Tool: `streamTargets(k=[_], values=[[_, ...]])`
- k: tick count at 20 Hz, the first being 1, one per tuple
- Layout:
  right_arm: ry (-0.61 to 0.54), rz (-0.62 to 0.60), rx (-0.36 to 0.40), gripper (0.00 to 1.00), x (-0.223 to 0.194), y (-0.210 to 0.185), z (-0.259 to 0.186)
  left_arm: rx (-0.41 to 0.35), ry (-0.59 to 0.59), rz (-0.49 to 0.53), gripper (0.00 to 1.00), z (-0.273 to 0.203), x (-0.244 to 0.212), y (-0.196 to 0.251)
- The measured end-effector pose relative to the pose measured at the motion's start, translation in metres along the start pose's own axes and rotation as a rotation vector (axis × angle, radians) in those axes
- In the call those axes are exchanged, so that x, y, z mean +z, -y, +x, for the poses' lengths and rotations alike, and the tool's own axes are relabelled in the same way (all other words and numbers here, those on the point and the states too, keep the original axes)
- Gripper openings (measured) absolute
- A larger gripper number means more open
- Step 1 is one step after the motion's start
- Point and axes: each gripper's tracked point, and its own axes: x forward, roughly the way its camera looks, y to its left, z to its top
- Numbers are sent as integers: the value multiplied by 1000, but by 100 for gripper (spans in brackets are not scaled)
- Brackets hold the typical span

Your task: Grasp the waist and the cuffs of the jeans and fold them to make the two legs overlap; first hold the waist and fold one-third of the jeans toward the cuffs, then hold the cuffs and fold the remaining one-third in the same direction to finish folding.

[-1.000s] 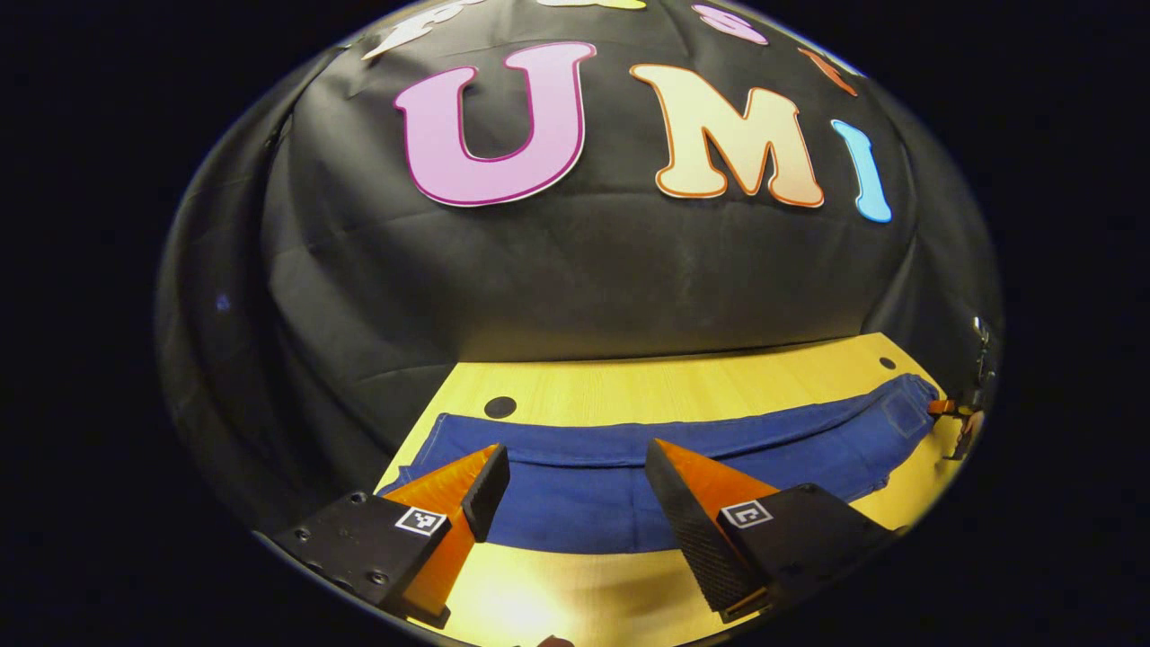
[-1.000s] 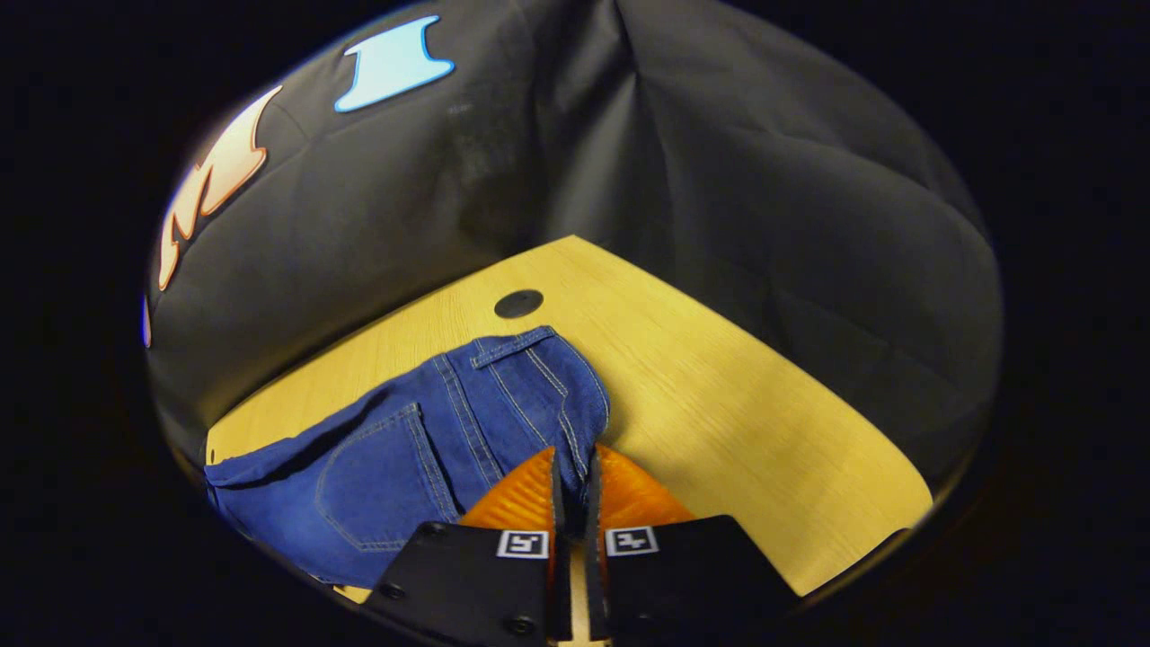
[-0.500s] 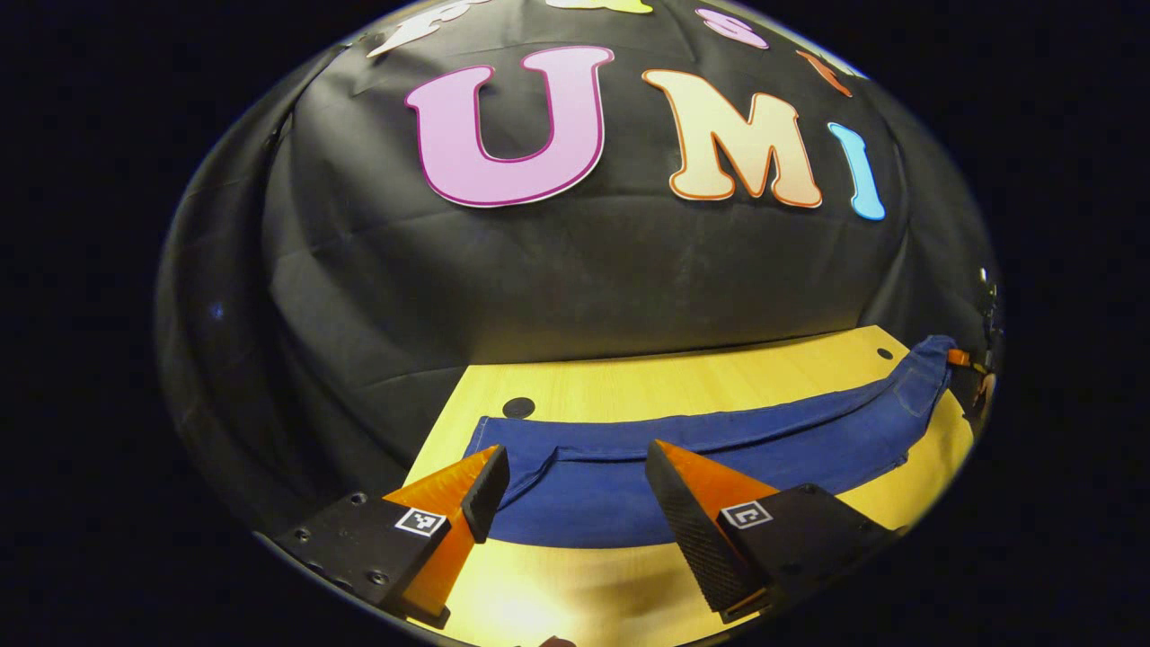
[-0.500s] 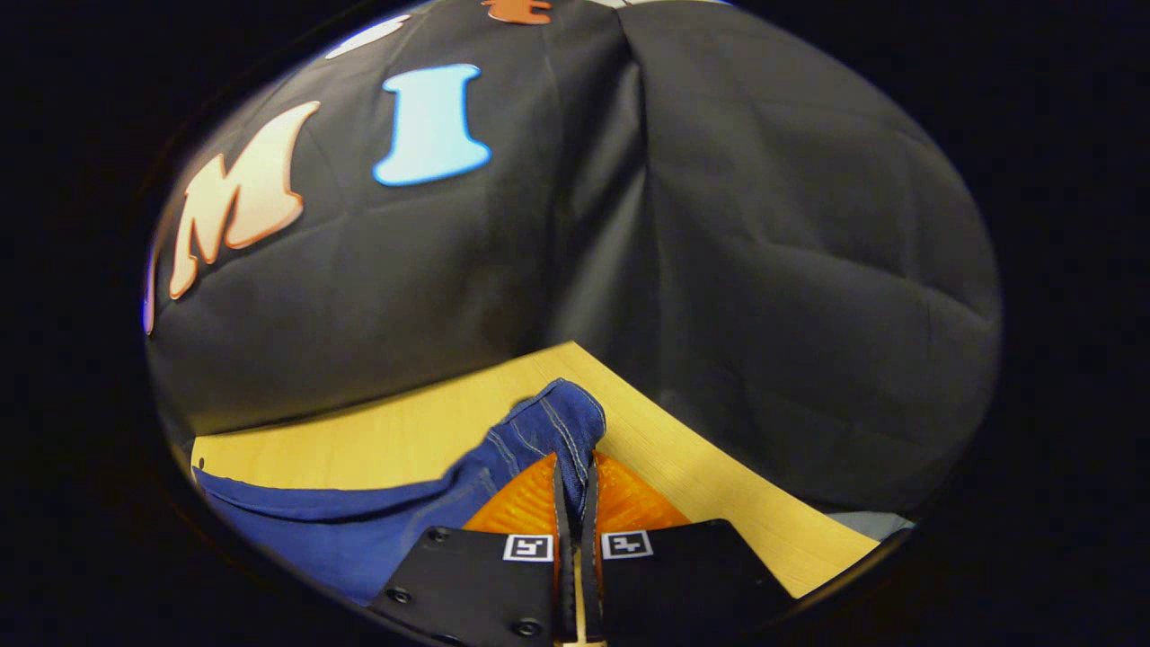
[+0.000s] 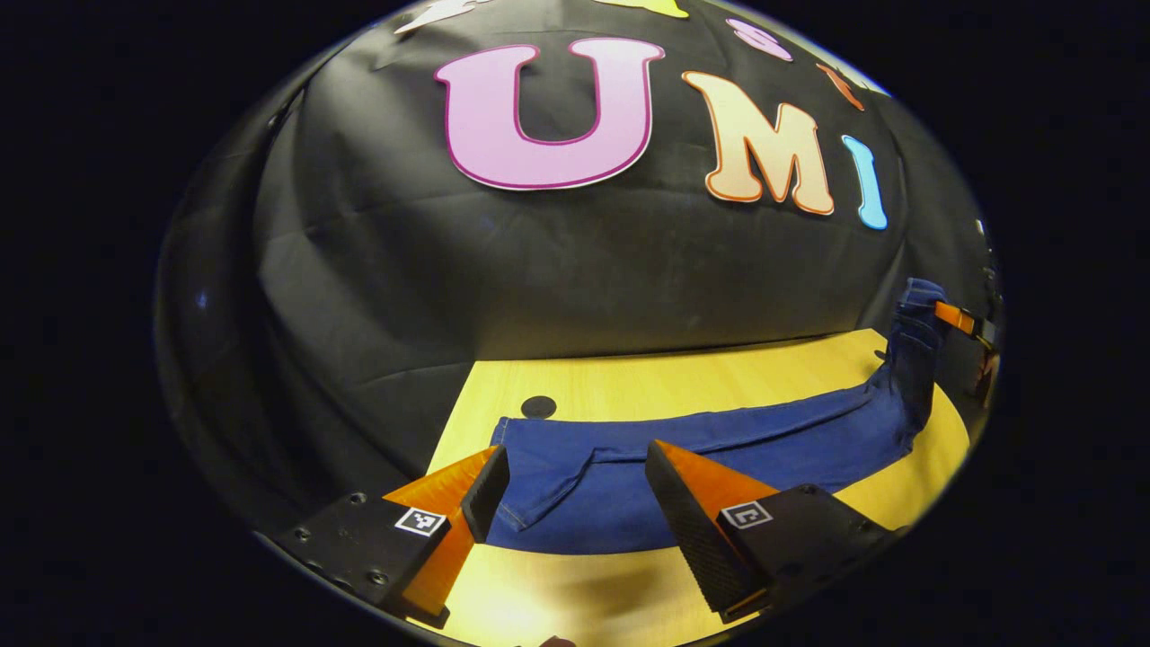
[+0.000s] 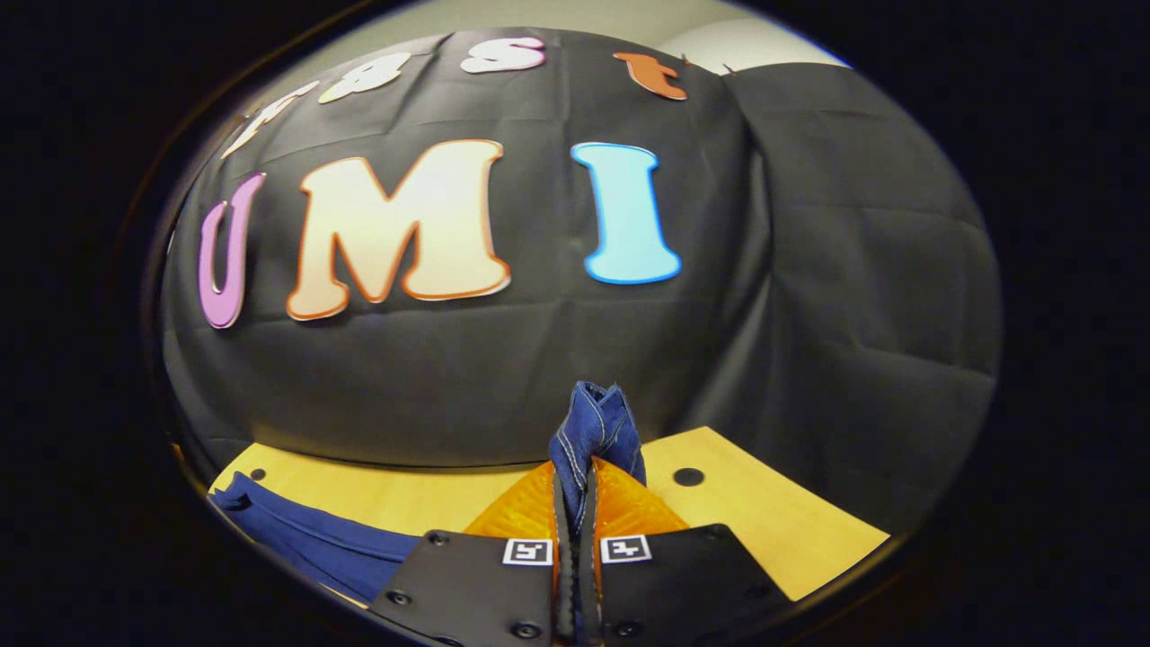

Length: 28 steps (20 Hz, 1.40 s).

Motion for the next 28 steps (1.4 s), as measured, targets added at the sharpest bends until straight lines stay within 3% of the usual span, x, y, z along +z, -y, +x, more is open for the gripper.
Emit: streamTargets(k=[4, 10, 17, 19, 21, 24, 25, 26, 27, 28], values=[[-6, -15, 84, 3, -20, 3, 0, -20, -20, -15, 95, 6, -11, -23], [-33, 6, 208, 5, -17, -1, -1, -48, -49, -15, 95, 14, -27, -54], [-217, -58, 290, 7, -20, -1, 2, -71, -97, -16, 95, 34, -54, -81], [-287, -70, 344, 7, -25, -9, 1, -85, -121, -28, 95, 45, -67, -81], [-323, -86, 355, 42, -10, 4, 6, -103, -154, -24, 96, 64, -80, -80], [-292, -133, 359, 93, 56, 30, -2, -129, -199, 5, 95, 93, -102, -82], [-290, -141, 359, 93, 77, 38, -4, -124, -213, 11, 95, 103, -108, -84], [-287, -153, 351, 95, 31, 32, -9, -125, -238, 15, 89, 112, -116, -85], [-281, -163, 339, 93, 34, 39, -13, -123, -266, 18, 95, 120, -125, -86], [-274, -169, 327, 95, 39, 48, -19, -127, -297, 22, 94, 125, -134, -85]])
